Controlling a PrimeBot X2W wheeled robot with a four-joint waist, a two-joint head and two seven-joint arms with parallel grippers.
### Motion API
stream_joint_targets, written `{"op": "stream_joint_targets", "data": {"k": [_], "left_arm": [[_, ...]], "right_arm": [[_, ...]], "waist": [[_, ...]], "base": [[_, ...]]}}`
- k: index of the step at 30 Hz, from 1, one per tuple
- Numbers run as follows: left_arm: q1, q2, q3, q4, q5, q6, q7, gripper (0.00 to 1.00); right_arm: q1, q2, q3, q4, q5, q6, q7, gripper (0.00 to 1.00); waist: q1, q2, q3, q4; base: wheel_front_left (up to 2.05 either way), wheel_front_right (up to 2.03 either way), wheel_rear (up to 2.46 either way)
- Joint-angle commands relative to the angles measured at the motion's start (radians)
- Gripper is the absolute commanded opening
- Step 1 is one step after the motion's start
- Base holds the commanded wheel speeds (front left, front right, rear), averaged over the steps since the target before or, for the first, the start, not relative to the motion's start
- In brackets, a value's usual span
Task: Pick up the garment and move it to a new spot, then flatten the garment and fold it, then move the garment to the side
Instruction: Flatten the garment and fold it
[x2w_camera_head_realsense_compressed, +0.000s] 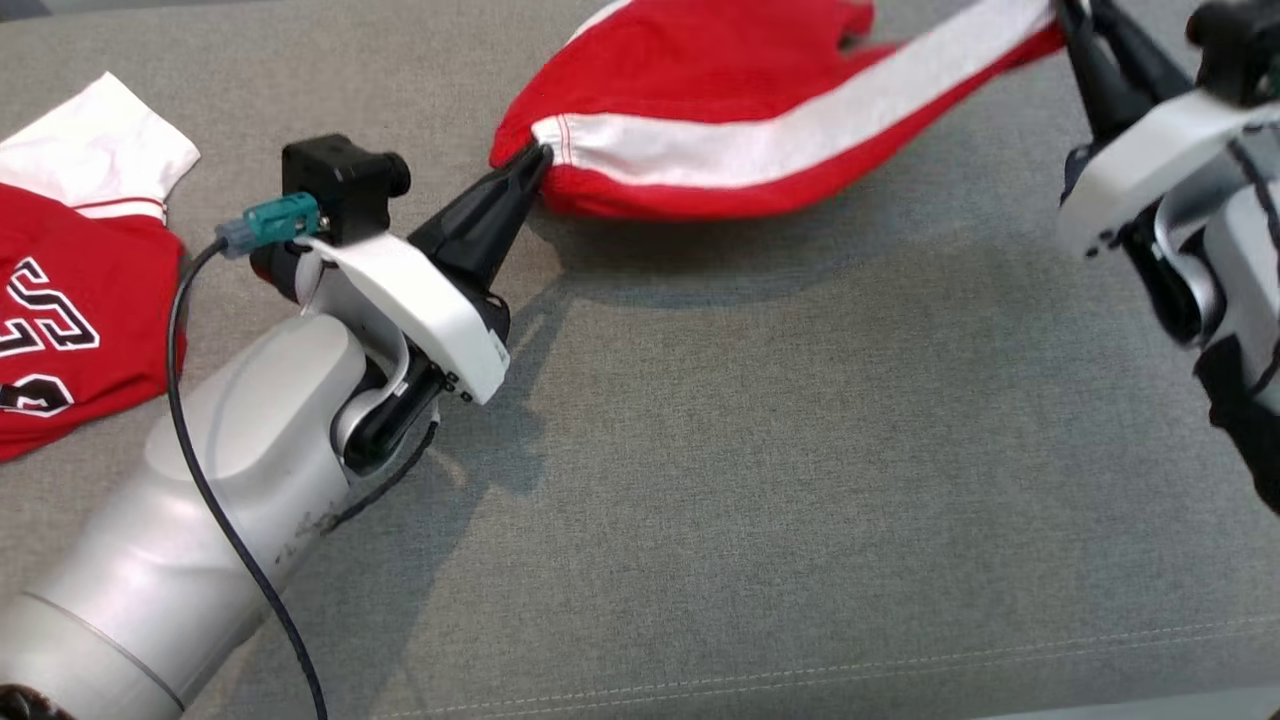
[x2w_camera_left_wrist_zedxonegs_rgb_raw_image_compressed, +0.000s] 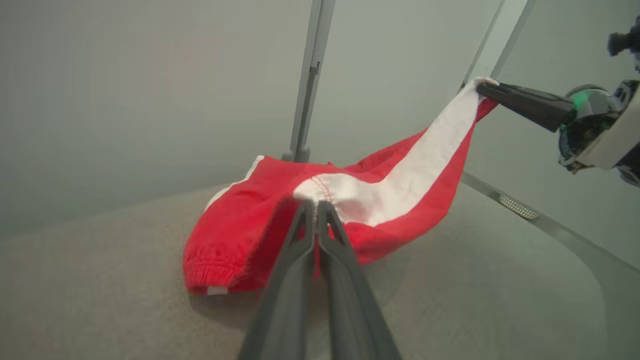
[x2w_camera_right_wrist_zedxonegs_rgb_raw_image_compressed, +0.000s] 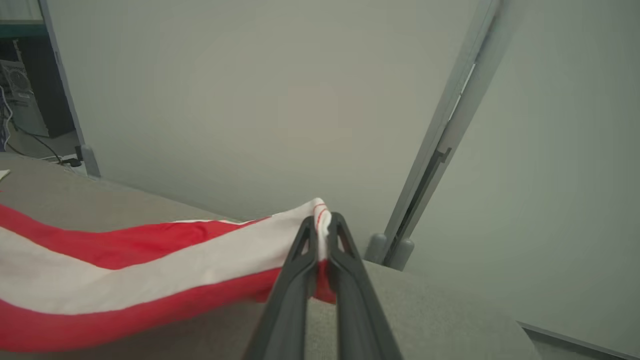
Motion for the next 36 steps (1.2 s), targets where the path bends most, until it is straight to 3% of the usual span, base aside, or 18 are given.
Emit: {"op": "stream_joint_targets", "data": {"k": [1,4,8,18,28,36], "left_arm": [[-0.034,0.027,0.043,-0.012,-0.003,-0.007,-0.01,0.0],[0.05,0.014,0.083,-0.017,0.051,-0.007,-0.01,0.0],[0.226,-0.001,0.131,-0.112,0.156,-0.007,-0.01,0.0],[0.436,0.047,0.154,-0.189,0.249,-0.007,-0.01,0.0],[0.565,0.044,0.158,-0.227,0.165,-0.007,-0.01,0.0],[0.63,0.041,0.098,-0.235,0.096,-0.007,-0.01,0.0]], "right_arm": [[0.016,-0.007,0.0,-0.019,-0.003,0.0,-0.006,0.0],[0.119,-0.026,0.003,-0.05,-0.011,0.0,-0.006,0.0],[0.339,-0.095,-0.068,-0.167,-0.023,0.0,-0.006,0.0],[0.65,-0.125,-0.155,-0.353,-0.073,0.0,-0.006,0.0],[0.797,-0.149,-0.218,-0.386,-0.125,0.0,-0.006,0.0],[0.898,-0.155,-0.22,-0.393,-0.118,0.0,-0.006,0.0]], "waist": [[0.0,0.0,0.022,-0.002],[0.0,0.0,0.043,-0.008],[0.0,0.0,0.028,0.006],[0.0,0.0,-0.043,-0.004],[0.0,0.0,-0.089,0.003],[0.0,0.0,-0.114,0.023]], "base": [[0.0,0.0,0.0],[0.0,0.0,0.0],[0.0,0.0,0.0],[0.0,0.0,0.0],[0.0,0.0,0.0],[0.0,0.0,0.0]]}}
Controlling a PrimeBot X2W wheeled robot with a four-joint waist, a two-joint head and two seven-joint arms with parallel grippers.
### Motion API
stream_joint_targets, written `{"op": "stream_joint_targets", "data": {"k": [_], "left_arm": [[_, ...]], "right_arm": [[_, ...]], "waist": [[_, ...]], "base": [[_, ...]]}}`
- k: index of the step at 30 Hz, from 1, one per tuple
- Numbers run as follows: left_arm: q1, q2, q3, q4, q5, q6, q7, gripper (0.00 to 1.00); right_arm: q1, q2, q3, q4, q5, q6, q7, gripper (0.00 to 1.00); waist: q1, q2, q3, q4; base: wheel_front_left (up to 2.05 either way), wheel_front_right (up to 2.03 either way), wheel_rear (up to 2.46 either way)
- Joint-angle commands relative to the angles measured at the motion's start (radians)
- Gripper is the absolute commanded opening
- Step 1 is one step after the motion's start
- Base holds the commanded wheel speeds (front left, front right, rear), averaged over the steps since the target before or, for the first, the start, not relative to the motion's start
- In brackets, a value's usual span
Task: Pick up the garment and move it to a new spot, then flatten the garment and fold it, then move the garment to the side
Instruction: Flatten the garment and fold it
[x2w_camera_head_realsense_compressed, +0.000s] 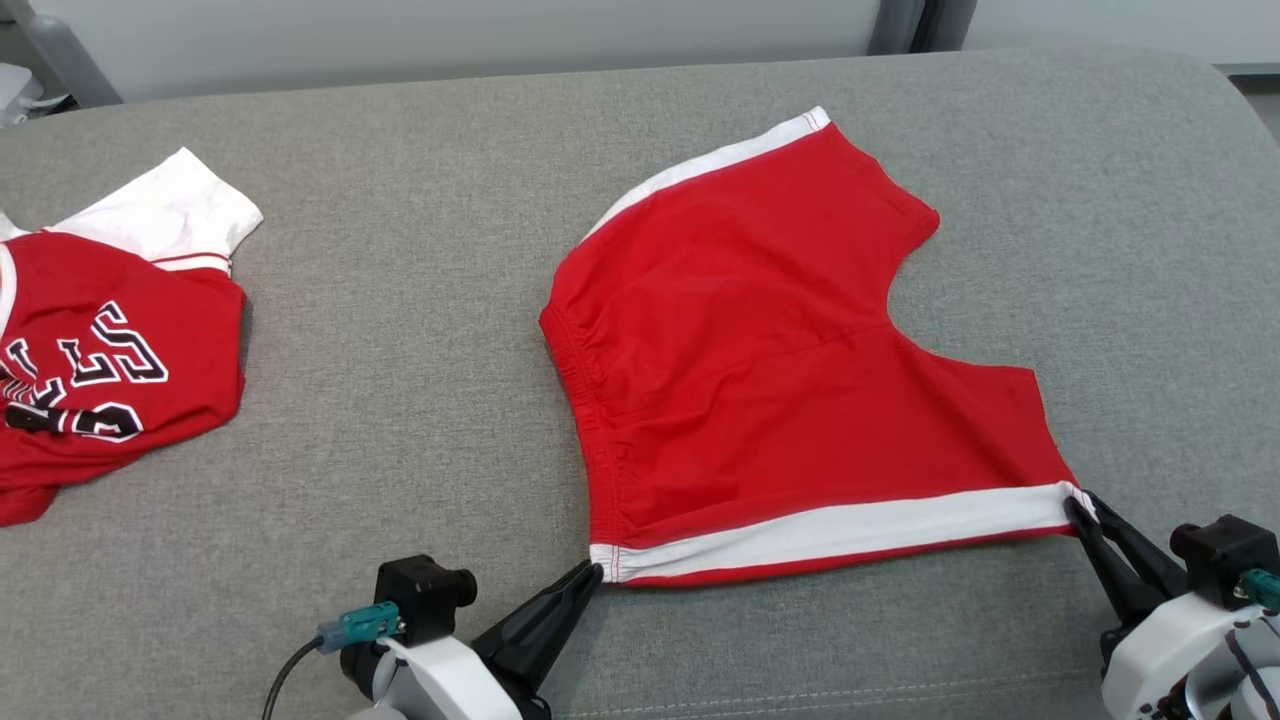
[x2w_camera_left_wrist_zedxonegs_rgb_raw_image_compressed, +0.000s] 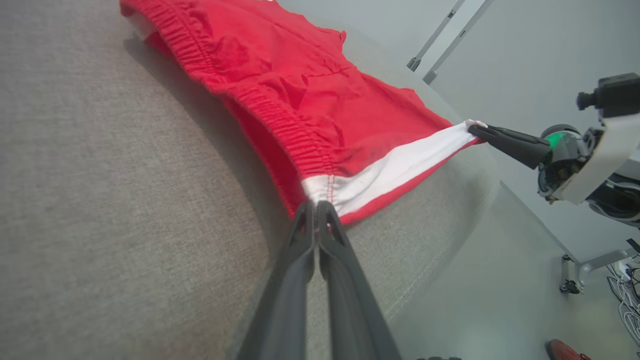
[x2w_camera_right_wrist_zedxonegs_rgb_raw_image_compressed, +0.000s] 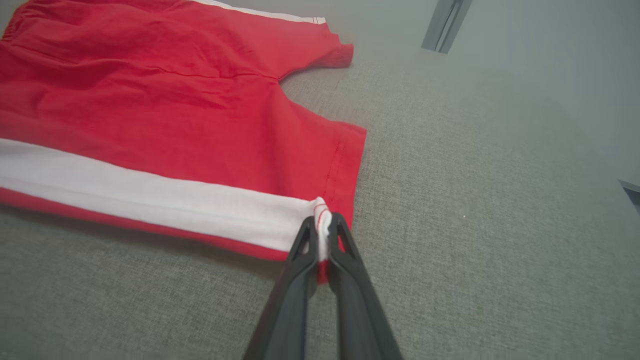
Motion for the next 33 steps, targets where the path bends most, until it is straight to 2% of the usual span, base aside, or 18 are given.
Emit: {"op": "stream_joint_targets", "data": {"k": [1,12,14,16,17,18,19,20,21,24,27,28,33], "left_arm": [[-0.003,0.021,0.026,-0.009,-0.014,-0.007,-0.009,0.0],[0.012,0.021,-0.025,0.101,-0.042,-0.007,-0.009,0.0],[0.013,0.017,-0.026,0.115,-0.052,-0.007,-0.009,0.0],[0.011,0.013,-0.038,0.131,-0.063,-0.007,-0.009,0.0],[0.009,0.01,-0.043,0.142,-0.069,-0.007,-0.009,0.08],[0.007,0.007,-0.053,0.156,-0.074,-0.007,-0.009,0.29],[0.001,0.005,-0.064,0.174,-0.073,-0.007,-0.009,0.49],[-0.004,0.001,-0.071,0.191,-0.072,-0.007,-0.009,0.84],[-0.007,-0.003,-0.07,0.206,-0.075,-0.007,-0.009,1.0],[-0.014,-0.016,-0.029,0.244,-0.066,-0.005,-0.009,1.0],[0.004,-0.02,0.059,0.242,-0.043,0.019,-0.009,1.0],[0.028,-0.015,0.126,0.222,-0.013,0.053,-0.009,1.0],[0.121,-0.031,0.367,0.067,0.127,0.149,-0.009,1.0]], "right_arm": [[0.03,-0.03,0.003,-0.02,-0.002,0.0,-0.006,0.0],[0.076,-0.026,0.075,0.066,0.027,0.0,-0.006,0.0],[0.068,-0.027,0.091,0.083,0.035,0.0,-0.006,0.1],[0.06,-0.025,0.101,0.097,0.045,0.0,-0.006,0.26],[0.056,-0.024,0.103,0.102,0.051,0.0,-0.006,0.39],[0.053,-0.022,0.106,0.107,0.056,0.0,-0.006,0.51],[0.051,-0.021,0.109,0.11,0.06,0.0,-0.006,0.98],[0.048,-0.022,0.106,0.111,0.063,0.0,-0.006,1.0],[0.046,-0.022,0.095,0.107,0.067,0.0,-0.006,1.0],[0.049,-0.026,0.039,0.077,0.072,0.0,-0.006,1.0],[0.06,-0.019,-0.039,0.011,0.06,0.0,-0.006,1.0],[0.07,-0.003,-0.086,-0.043,0.04,0.0,-0.006,1.0],[0.1,0.066,-0.171,-0.181,-0.019,0.0,-0.006,1.0]], "waist": [[0.0,0.0,-0.009,0.004],[0.0,0.0,-0.044,0.003],[0.0,0.0,-0.047,0.002],[0.0,0.0,-0.049,0.0],[0.0,0.0,-0.05,-0.001],[0.0,0.0,-0.051,-0.002],[0.0,0.0,-0.054,-0.003],[0.0,0.0,-0.056,-0.004],[0.0,0.0,-0.058,-0.004],[0.0,0.0,-0.067,-0.005],[0.0,0.0,-0.081,-0.013],[0.0,0.0,-0.093,-0.018],[0.0,0.0,-0.124,-0.016]], "base": [[0.0,0.0,0.0],[0.0,0.0,0.0],[0.0,0.0,0.0],[0.0,0.0,0.0],[0.0,0.0,0.0],[0.0,0.0,0.0],[0.0,0.0,0.0],[0.0,0.0,0.0],[0.0,0.0,0.0],[0.0,0.0,0.0],[0.0,0.0,0.0],[0.0,0.0,0.0],[0.0,0.0,0.0]]}}
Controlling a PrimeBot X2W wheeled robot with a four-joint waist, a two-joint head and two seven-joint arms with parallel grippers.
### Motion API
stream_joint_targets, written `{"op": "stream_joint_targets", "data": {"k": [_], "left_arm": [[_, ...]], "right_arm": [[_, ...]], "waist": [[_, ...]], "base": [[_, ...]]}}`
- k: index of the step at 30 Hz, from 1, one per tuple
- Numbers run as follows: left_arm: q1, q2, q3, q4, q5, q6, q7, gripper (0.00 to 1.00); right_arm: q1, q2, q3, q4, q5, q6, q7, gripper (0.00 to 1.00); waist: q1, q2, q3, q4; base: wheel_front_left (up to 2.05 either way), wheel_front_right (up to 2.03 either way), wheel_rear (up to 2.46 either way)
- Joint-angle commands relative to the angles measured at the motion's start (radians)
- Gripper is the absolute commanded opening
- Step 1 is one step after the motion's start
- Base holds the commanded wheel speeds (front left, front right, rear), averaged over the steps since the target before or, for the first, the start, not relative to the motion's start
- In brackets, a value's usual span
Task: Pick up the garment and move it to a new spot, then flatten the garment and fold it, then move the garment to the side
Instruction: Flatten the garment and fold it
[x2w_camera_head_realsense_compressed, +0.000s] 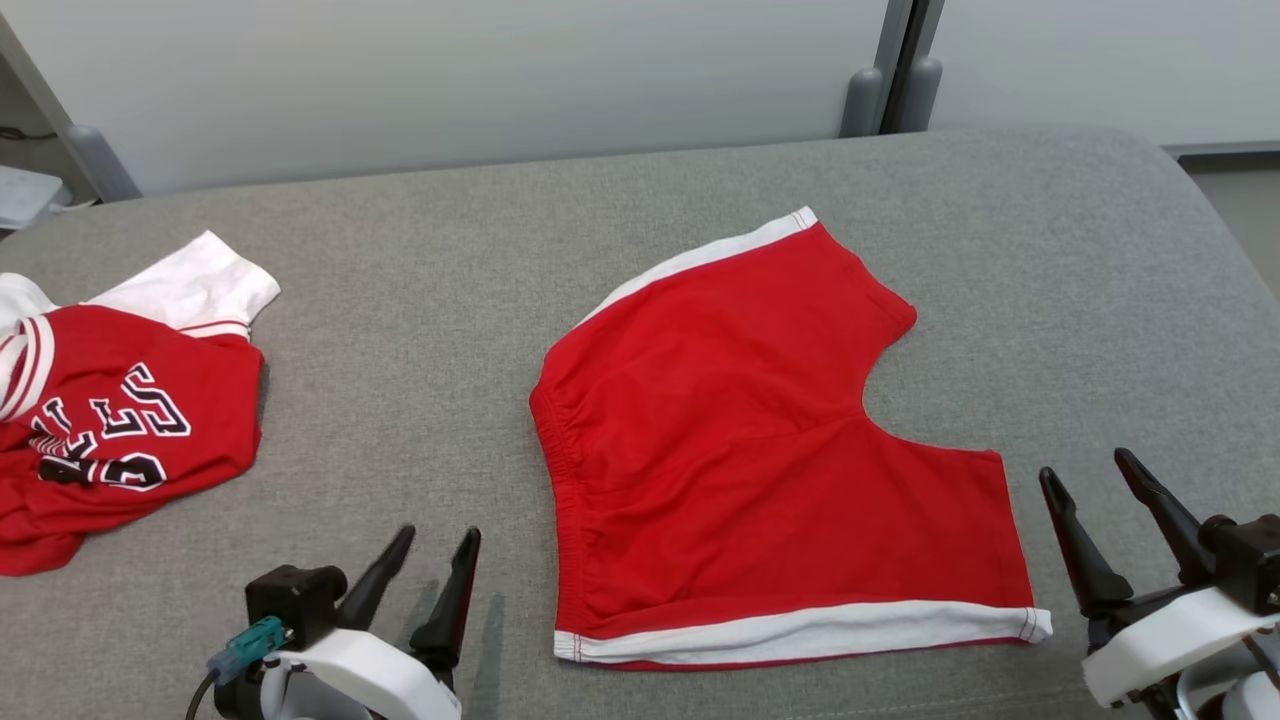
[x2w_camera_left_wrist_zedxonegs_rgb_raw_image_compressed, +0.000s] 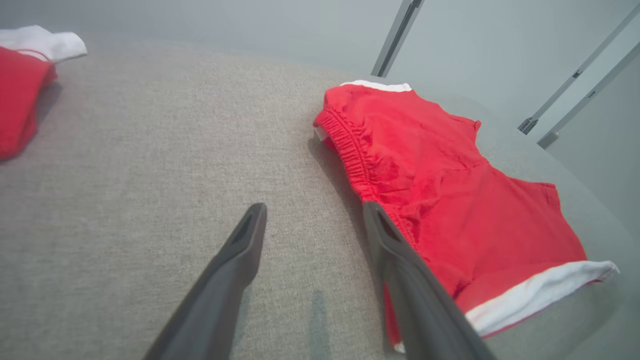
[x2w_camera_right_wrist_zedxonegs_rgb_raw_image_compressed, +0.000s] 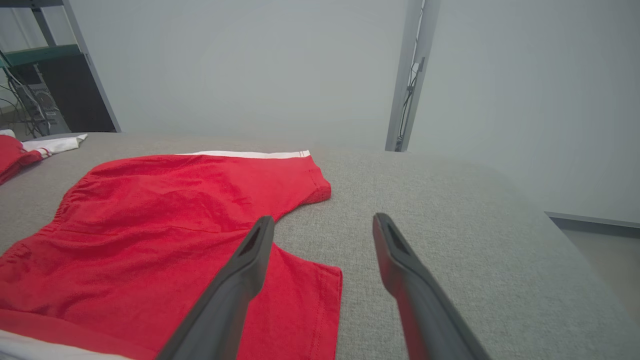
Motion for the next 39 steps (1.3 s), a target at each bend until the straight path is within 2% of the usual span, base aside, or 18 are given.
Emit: {"op": "stream_joint_targets", "data": {"k": [1,4,7,12,16,24,30,39], "left_arm": [[0.004,0.006,0.086,-0.065,0.054,0.024,-0.009,1.0],[0.083,-0.049,0.227,-0.2,0.177,0.056,-0.009,1.0],[0.16,-0.125,0.35,-0.313,0.281,0.059,-0.009,1.0],[0.251,-0.236,0.507,-0.435,0.414,0.021,-0.009,1.0],[0.302,-0.27,0.576,-0.508,0.514,-0.001,-0.009,1.0],[0.378,-0.278,0.583,-0.51,0.597,-0.014,-0.009,1.0],[0.414,-0.279,0.559,-0.422,0.618,-0.029,-0.009,1.0],[0.419,-0.279,0.55,-0.402,0.614,-0.031,-0.009,1.0]], "right_arm": [[0.012,-0.005,-0.004,-0.051,-0.018,0.0,-0.006,1.0],[0.036,0.039,-0.025,-0.12,-0.043,0.0,-0.006,1.0],[0.064,0.084,-0.048,-0.167,-0.044,0.0,-0.006,1.0],[0.098,0.14,-0.086,-0.192,-0.08,0.0,-0.006,1.0],[0.128,0.176,-0.086,-0.219,-0.098,0.0,-0.006,1.0],[0.184,0.174,-0.067,-0.216,-0.094,0.0,-0.006,1.0],[0.213,0.161,-0.086,-0.159,-0.097,0.0,-0.006,1.0],[0.223,0.163,-0.111,-0.155,-0.093,0.0,-0.006,1.0]], "waist": [[0.0,0.0,-0.014,0.005],[0.0,0.0,-0.038,0.009],[0.0,0.0,-0.062,0.01],[0.0,0.0,-0.089,0.0],[0.0,0.0,-0.112,-0.012],[0.0,0.0,-0.134,-0.026],[0.0,0.0,-0.138,-0.025],[0.0,0.0,-0.134,-0.017]], "base": [[0.0,0.0,0.0],[0.0,0.0,0.0],[0.0,0.0,0.0],[0.0,0.0,0.0],[0.0,0.0,0.0],[0.0,0.0,0.0],[0.0,0.0,0.0],[0.0,0.0,0.0]]}}
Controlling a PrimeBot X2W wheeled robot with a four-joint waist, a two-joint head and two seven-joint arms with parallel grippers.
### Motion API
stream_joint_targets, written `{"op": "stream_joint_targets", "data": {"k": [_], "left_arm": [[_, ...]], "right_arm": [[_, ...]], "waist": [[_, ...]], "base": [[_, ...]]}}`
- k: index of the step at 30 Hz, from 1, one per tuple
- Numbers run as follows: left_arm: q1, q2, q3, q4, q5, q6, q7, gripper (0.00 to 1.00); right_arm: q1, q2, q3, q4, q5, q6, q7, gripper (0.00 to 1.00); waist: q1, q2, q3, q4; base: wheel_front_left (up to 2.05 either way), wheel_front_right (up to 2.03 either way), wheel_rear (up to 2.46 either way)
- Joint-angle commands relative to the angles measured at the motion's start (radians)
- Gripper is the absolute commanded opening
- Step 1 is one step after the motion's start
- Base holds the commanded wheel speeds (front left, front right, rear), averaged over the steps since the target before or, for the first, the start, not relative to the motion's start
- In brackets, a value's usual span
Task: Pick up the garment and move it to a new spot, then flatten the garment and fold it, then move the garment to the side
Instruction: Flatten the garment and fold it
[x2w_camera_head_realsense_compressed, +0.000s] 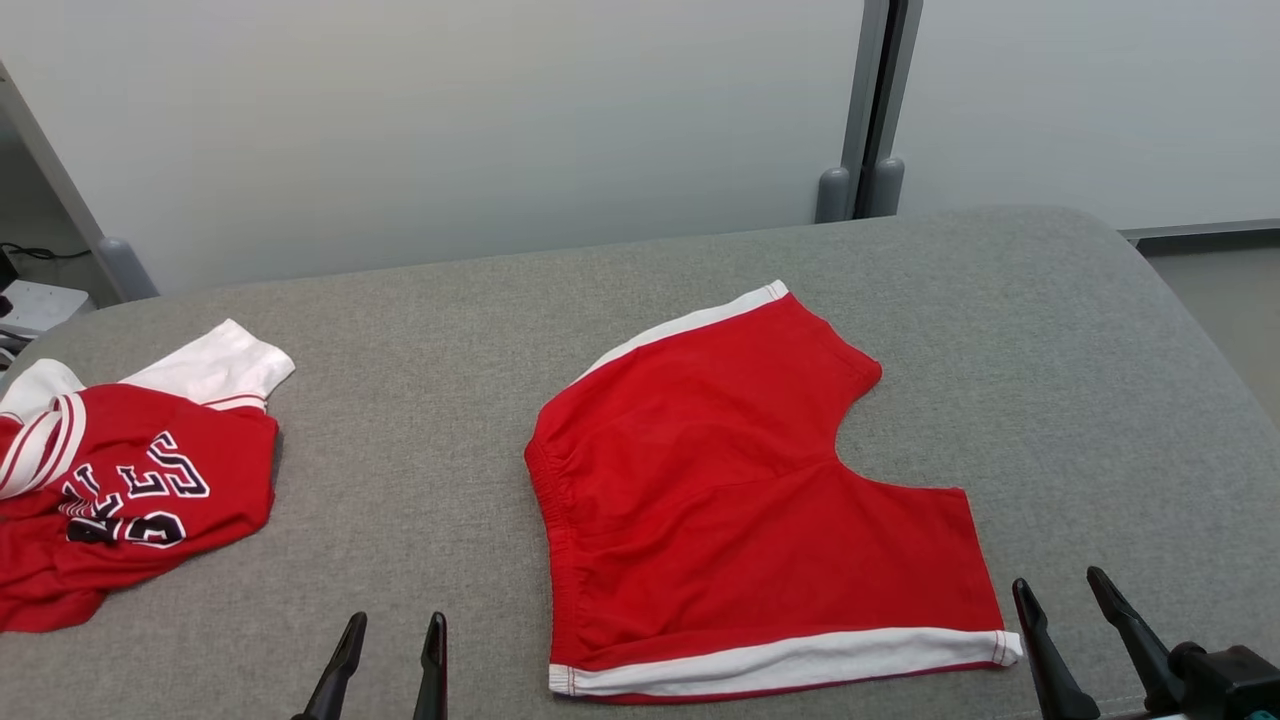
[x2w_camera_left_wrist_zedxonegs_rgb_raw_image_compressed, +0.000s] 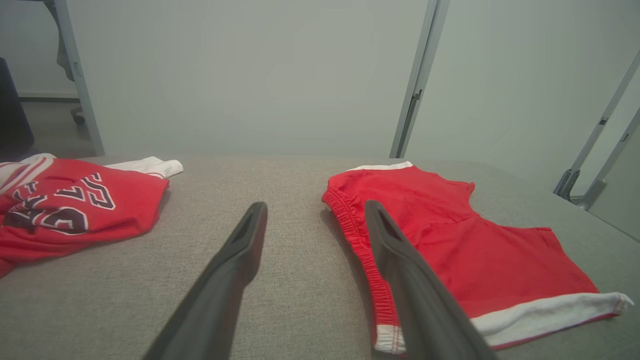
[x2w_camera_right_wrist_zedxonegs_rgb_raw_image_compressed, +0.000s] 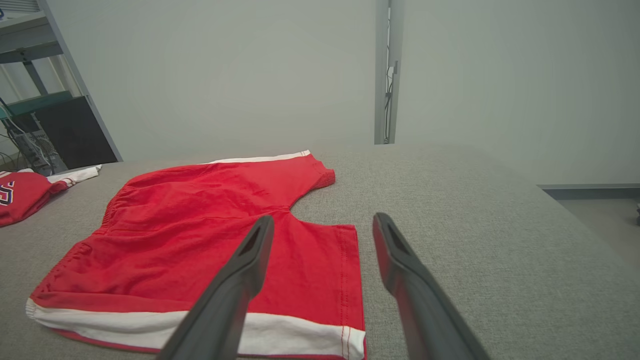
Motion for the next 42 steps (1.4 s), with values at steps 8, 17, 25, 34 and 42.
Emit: {"op": "stream_joint_targets", "data": {"k": [8,17,25,34,42], "left_arm": [[-0.043,0.0,-0.004,0.023,-0.008,-0.039,-0.006,1.0],[-0.158,0.0,-0.135,0.235,0.074,-0.099,-0.006,1.0],[-0.281,0.0,-0.2,0.433,0.045,-0.095,-0.006,1.0],[-0.347,0.0,-0.258,0.54,0.006,-0.087,-0.006,0.37],[-0.364,0.0,-0.28,0.568,-0.017,-0.089,-0.006,0.0]], "right_arm": [[-0.017,-0.024,0.022,-0.024,0.016,0.0,-0.006,1.0],[-0.037,-0.036,0.034,-0.021,0.032,0.0,-0.006,1.0],[-0.065,-0.043,0.045,-0.008,0.043,0.0,-0.006,1.0],[-0.082,-0.047,0.04,-0.007,0.047,0.0,-0.006,1.0],[-0.079,-0.049,0.039,0.029,0.074,0.0,-0.006,1.0]], "waist": [[0.0,0.0,0.009,0.003],[0.0,0.0,0.062,0.004],[0.0,0.0,0.105,-0.013],[0.0,0.0,0.127,-0.033],[0.0,0.0,0.143,-0.028]], "base": [[0.0,0.0,0.0],[0.0,0.0,0.0],[0.0,0.0,0.0],[0.0,0.0,0.0],[0.0,0.0,0.0]]}}
